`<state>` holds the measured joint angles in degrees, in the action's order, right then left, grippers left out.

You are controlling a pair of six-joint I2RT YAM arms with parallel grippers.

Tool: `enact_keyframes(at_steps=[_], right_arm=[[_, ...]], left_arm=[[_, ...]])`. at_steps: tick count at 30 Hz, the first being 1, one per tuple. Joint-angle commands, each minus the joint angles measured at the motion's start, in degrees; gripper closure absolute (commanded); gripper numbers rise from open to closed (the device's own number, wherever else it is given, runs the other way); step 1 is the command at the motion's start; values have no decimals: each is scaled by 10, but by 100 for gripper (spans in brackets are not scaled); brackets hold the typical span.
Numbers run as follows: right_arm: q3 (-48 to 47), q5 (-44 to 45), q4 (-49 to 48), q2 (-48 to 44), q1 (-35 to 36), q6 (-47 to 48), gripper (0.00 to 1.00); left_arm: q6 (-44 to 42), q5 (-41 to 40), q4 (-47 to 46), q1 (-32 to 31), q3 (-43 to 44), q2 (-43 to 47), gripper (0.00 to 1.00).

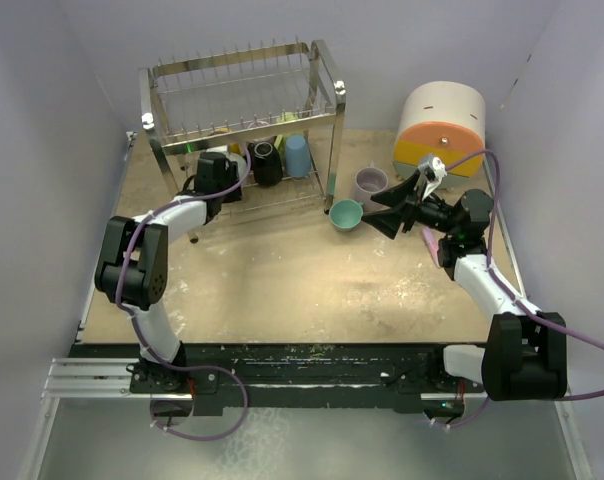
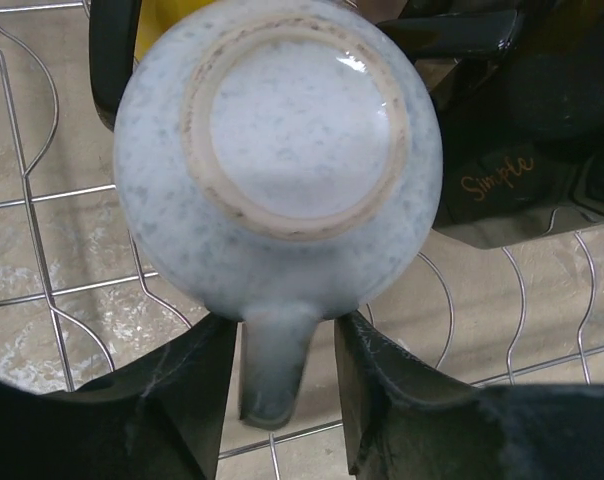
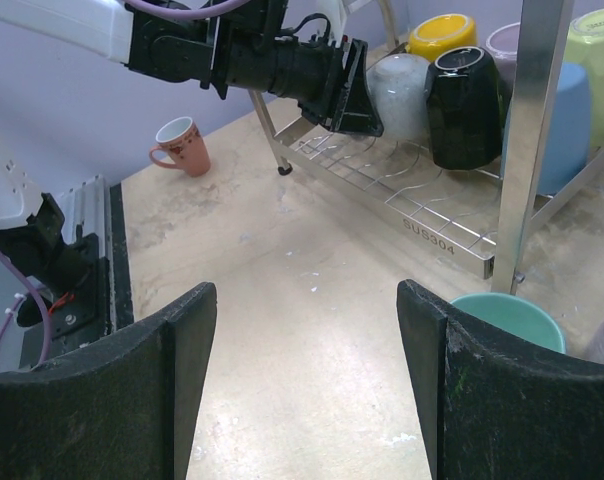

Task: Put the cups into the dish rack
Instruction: Turn the cup upside down in the dish rack.

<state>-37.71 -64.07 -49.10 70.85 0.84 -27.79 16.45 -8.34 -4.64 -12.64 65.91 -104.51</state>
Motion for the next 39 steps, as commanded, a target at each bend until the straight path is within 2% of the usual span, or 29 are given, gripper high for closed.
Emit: enact_keyframes(at_steps=[1,15,30,39], right_arm=[[-27,-8,-12,-17,-2,11,26],[-28,-9,-12,-19,-2,13,26],[-28,-9,-10,-26,-2,19,26],[-28,-10,-8,-30,-2,20,26]], left_arm=[[10,-3,-47,6,35,27,51],[57,48,-24,6,-61,137,48],[65,259,-13,4,-140,200,49],[60,329,-2,-39,-178,220,50]])
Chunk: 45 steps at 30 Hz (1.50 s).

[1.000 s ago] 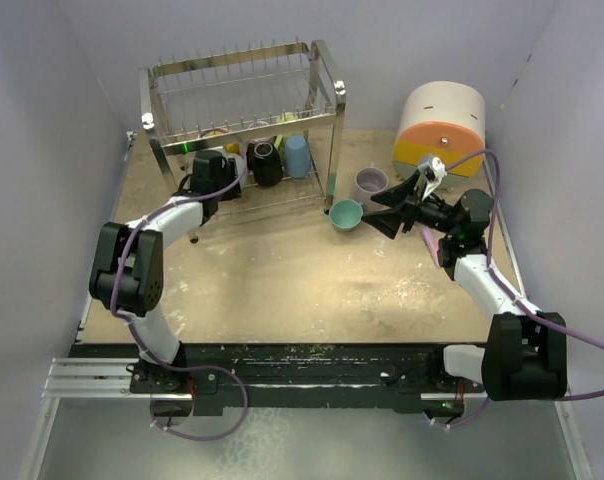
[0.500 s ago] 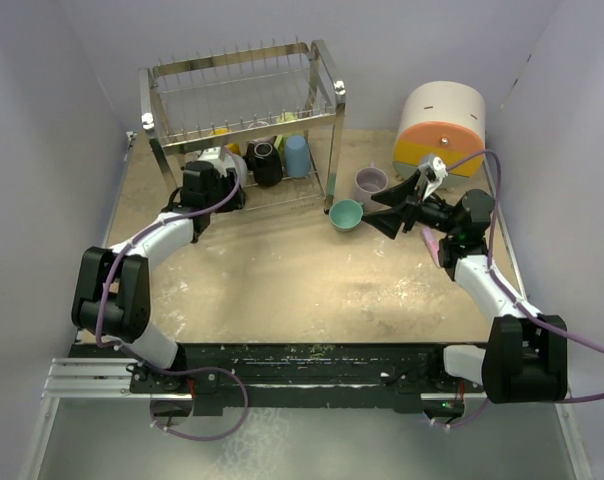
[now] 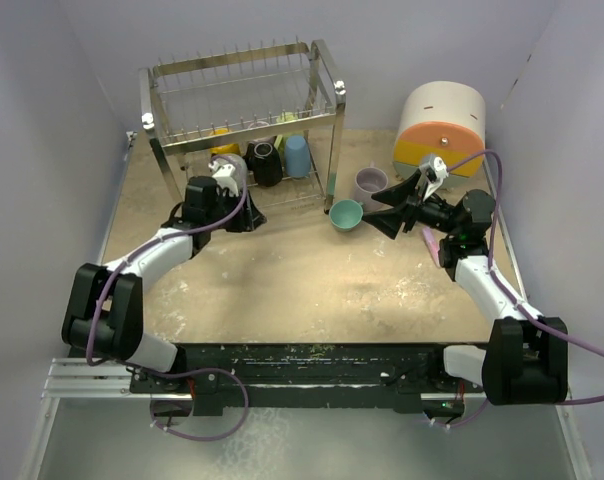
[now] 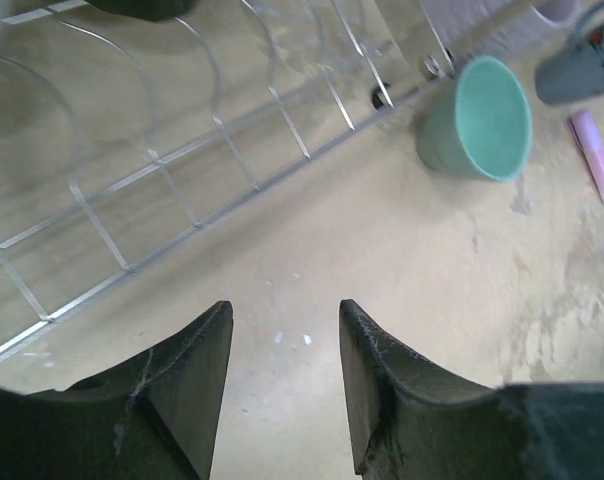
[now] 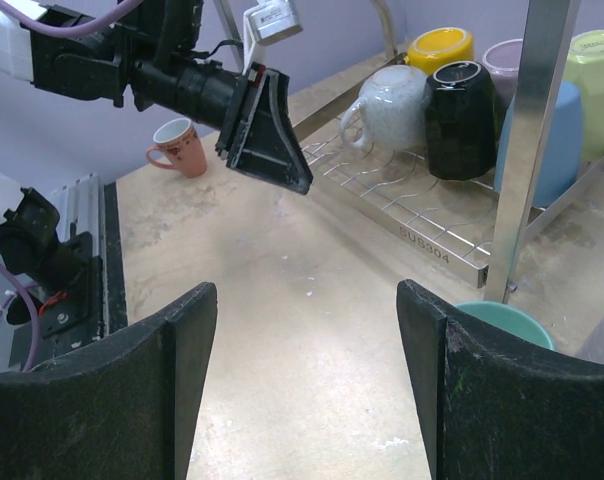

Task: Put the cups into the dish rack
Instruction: Turn the cup upside down in the dish rack, then pick up the cup at the center of the board.

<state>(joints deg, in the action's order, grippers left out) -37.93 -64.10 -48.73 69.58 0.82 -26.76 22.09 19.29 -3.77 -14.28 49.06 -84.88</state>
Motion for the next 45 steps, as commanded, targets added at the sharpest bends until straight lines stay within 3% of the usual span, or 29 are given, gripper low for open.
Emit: enact_keyframes(at_steps=[1,7,14,20,26,29,34,38,45], right_arm=[[-26,-9,-11,-17,-2,10,26],[-27,-11,-9,-18,-3,11,26],[-28,-10,-10,-15,-2,11,26],[-28,-12,-9,-15,-2,11,26],[-28,-11,-8,-16,-2,10,26],[-28,-11,-8,-17,-2,11,26],[-28,-11,-8,-18,-2,11,26],[-28,-11,-4,-20,-2,14,26],[-31,-11,3,-22,-2,20,26]], left_arm=[[3,54,-7,-30,-12,28,50],[13,72,6,-65,-44,82,51],[71,66,43,-65,-108,225,52],[96,22,196,-65,-89,328,52],[100,-82,365,-65,-28,389,48],[95,-151,430,-65,-3,407,41],[90,-299,502,-65,28,427,15],[83,-358,502,-54,29,432,11],[69,-393,479,22,20,413,9]])
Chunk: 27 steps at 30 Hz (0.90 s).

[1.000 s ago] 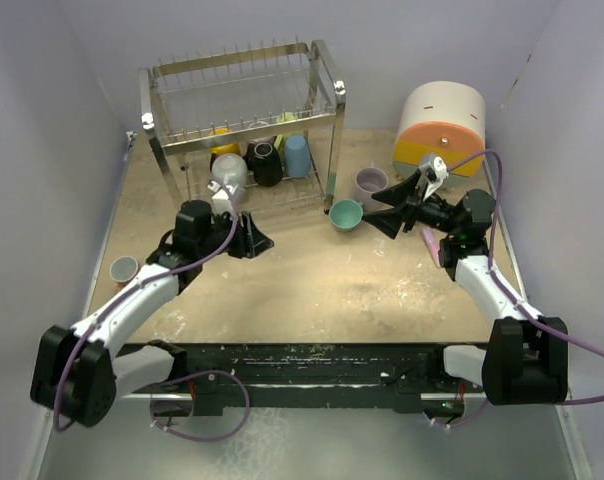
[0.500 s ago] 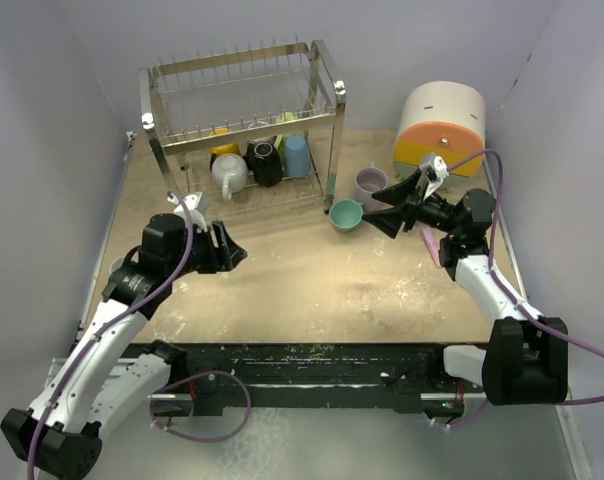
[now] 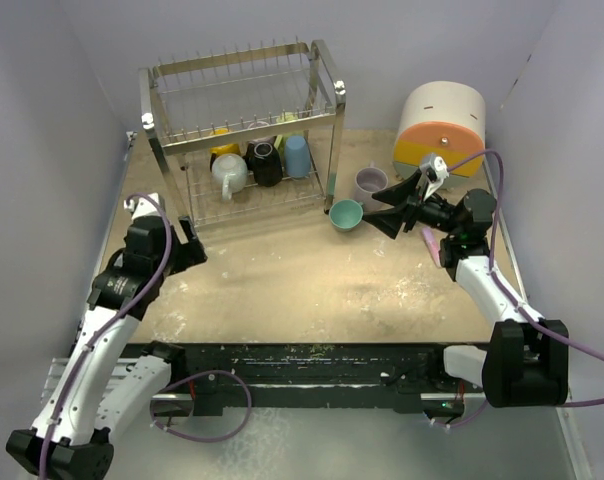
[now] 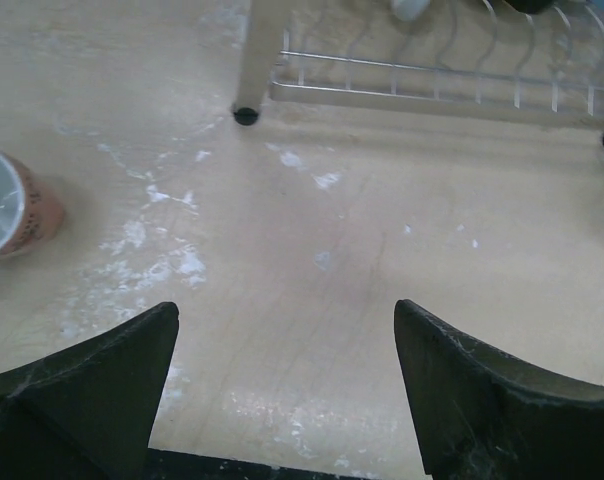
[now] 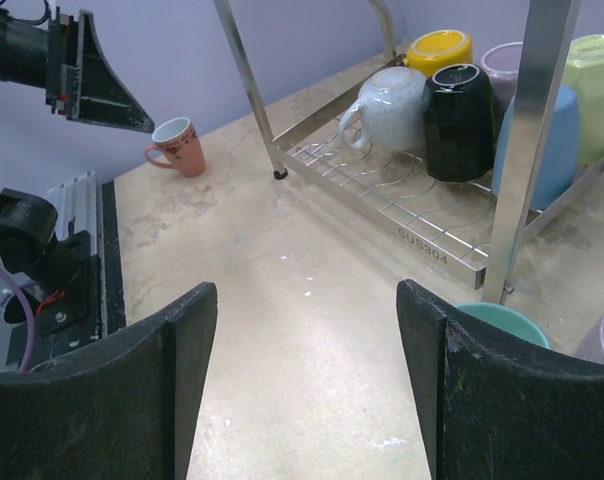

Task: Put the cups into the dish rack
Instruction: Pick up the cup at the center of the board.

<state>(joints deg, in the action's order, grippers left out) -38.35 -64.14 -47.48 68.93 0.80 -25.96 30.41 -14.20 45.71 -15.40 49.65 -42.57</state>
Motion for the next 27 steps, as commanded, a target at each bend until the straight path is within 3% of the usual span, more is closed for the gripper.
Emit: enact_keyframes(at_steps=[1,5,13,17,21,27], right_arm=[[-26,-11,-9,-15,-2,12,26],[-27,-11,-8,-17,-2,13,26],[-29,-10,-4,-21,-2,19,26],[-29,-9,-2,-24,-2,22,26],[-30,-6,-7,-23,-2,21,26],[-29,-5,-9,-23,-2,20,26]], left_arm=[[-10,-66,-23,44,9,-13,9],[12,-65,-77,96,-22,-20,10],[45,44,-177,260,-51,-94,18],[52,52,-204,295,-46,-139,21],[33,41,-208,327,-13,-197,34],[36,3,-180,348,12,-244,36]])
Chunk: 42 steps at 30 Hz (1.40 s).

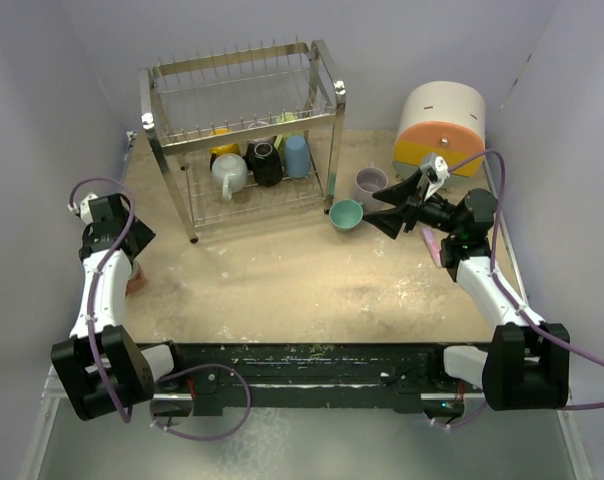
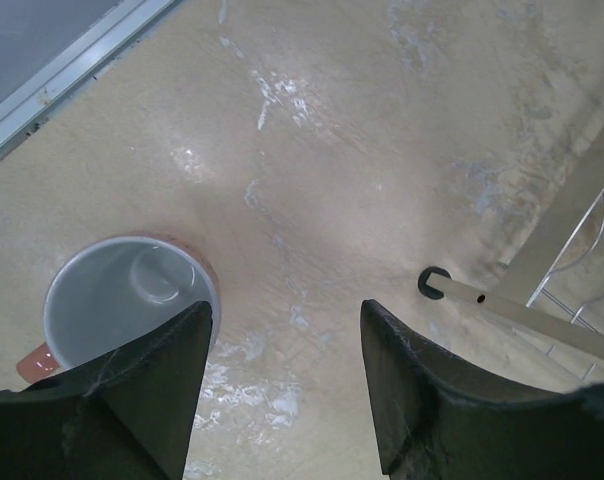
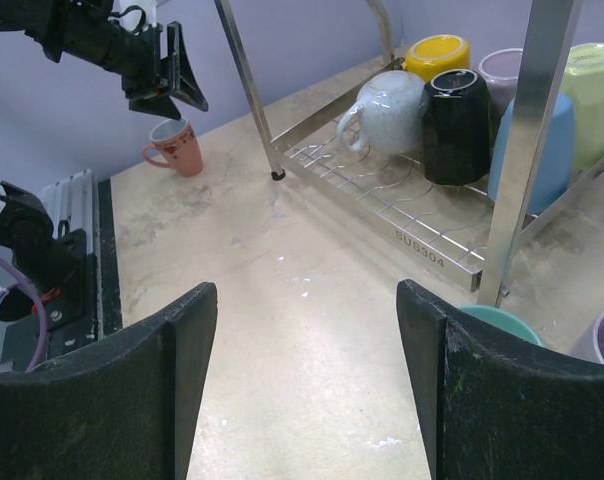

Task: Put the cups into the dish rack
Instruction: Pick up the cup at the center of the board.

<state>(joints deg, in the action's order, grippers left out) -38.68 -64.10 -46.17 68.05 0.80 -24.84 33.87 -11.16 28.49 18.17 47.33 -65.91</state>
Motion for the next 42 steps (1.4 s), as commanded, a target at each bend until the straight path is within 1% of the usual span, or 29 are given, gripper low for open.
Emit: enact_keyframes(at_steps=[1,7,10,14,16,20,26,30,32,36,42], right_arm=[[-25,-5,-23,-14,-2,8,26],[-25,-4,-22,-15,-2,8,26],[-26,-5,-21,-16,-2,10,26],[-26,-5,-20,-18,-2,10,26],[-25,-6,-19,-19,-2,10,26],[-26,-8,-17,-20,-2,11,26],[-28,-10,-16,-22,-2,11,26],[-29,-10,-12,-24,-2,11,26],[-29,-10,-11,-25,-2,11,26],[-29,-10,-11,-25,-2,11,26],[-29,-10,-11,-26,-2,11,26]], left_arm=[[2,-33,-3,14,37,-15,36],[22,-32,-2,20,25,-31,40],[43,-34,23,22,34,-61,41],[56,-24,42,30,51,-104,46],[57,-8,43,38,54,-120,49],[51,11,56,42,68,-144,51],[42,34,59,44,76,-150,59],[39,32,72,44,89,-154,67],[39,35,76,44,92,-154,72],[36,41,80,44,95,-153,91],[33,57,86,44,99,-151,100]])
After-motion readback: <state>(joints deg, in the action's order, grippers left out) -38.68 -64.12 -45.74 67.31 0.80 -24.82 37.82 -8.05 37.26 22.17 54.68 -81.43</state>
